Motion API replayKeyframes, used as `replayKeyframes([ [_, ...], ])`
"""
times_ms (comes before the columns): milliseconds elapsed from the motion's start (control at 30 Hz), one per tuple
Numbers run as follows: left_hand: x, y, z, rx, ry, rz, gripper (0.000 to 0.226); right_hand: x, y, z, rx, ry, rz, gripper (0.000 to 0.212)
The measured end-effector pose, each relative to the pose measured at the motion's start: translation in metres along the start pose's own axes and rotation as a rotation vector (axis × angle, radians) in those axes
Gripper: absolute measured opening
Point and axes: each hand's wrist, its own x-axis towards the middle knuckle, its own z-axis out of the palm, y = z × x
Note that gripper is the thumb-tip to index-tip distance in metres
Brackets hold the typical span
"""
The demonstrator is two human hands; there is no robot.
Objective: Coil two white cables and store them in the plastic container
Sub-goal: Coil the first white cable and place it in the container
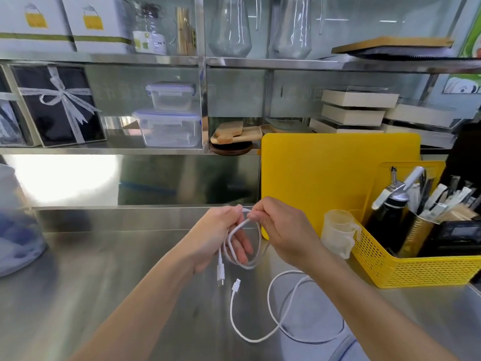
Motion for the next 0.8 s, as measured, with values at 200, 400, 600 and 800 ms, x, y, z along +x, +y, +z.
replayKeyframes([
  [200,0.004,-0.011,0.005,-0.42,-0.163,-0.052,0.043,0.002,0.006,0.009,0.046,0.128,-0.038,0.03],
  [400,-0.004,-0.019,-0.006,-0.485,-0.299,-0.141,0.04,0.009,0.022,0.001,0.205,0.072,0.064,0.024],
  [600,-0.006,-0.03,-0.033,-0.903,-0.703,-0.077,0.038,0.005,0.063,-0.002,0.738,0.022,0.264,0.02],
  [800,-0.002,-0.021,-0.043,-1.021,-0.48,0.046,0.036,-0.005,0.08,0.013,0.309,0.108,0.307,0.014],
])
